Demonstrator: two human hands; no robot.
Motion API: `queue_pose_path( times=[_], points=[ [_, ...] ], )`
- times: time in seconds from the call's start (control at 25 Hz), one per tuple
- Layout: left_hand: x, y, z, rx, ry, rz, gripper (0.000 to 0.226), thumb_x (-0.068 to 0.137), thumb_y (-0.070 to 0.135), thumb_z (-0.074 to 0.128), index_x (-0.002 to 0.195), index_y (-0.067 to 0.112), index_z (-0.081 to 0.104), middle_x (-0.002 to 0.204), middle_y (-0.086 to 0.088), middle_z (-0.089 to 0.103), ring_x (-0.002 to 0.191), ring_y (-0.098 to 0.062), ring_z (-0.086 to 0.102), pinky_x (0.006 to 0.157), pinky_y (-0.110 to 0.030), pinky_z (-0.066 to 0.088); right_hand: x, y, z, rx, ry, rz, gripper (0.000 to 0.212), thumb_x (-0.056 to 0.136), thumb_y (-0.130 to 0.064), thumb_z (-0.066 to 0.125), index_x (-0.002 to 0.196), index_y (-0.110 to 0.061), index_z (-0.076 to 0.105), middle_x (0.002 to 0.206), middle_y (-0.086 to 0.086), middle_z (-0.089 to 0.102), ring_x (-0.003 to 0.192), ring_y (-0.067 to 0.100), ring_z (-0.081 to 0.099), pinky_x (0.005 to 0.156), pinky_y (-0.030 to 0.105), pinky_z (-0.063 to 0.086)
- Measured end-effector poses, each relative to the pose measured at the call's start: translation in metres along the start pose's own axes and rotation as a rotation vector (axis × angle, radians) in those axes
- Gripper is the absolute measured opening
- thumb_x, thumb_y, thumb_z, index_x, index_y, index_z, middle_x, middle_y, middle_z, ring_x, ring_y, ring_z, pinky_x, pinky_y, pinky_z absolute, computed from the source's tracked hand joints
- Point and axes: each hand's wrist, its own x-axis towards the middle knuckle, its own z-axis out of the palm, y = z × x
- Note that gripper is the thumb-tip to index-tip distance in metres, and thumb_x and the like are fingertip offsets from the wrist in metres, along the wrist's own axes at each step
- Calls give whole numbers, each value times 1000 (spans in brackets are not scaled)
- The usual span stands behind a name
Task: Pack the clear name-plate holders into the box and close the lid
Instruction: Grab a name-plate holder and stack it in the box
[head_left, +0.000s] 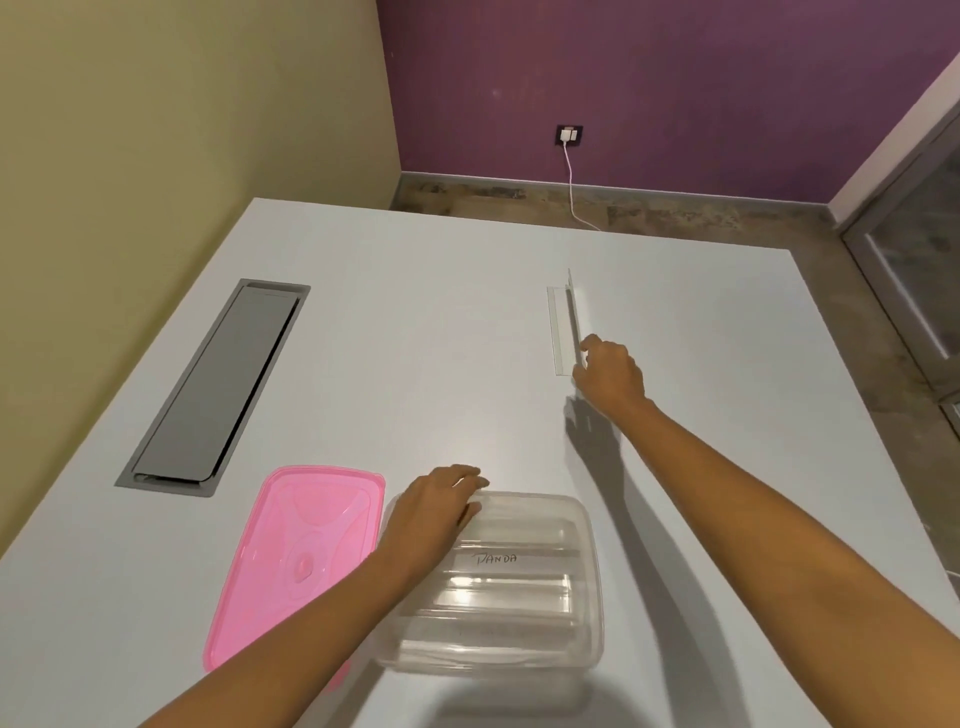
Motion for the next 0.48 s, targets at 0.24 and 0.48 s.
queue_pose_path(
  times=[0.24, 0.48],
  points=[
    [15, -13, -6, -90, -212, -27, 34, 100, 42, 35, 127, 35, 54, 119, 11, 66, 109, -12, 60, 86, -30, 49, 76, 18, 19, -10, -50, 184, 24, 92, -12, 47, 112, 2, 48, 115, 21, 56, 102, 37, 59, 71, 33, 40],
    [20, -15, -11, -140, -256, -32, 32, 100, 44, 34, 120, 39, 58, 114, 15, 67, 103, -7, 62, 84, -29, 51, 106, 20, 32, 27, -78, 196, 20, 91, -20, 50, 84, -2, 54, 100, 19, 59, 90, 37, 63, 64, 32, 40]
  ],
)
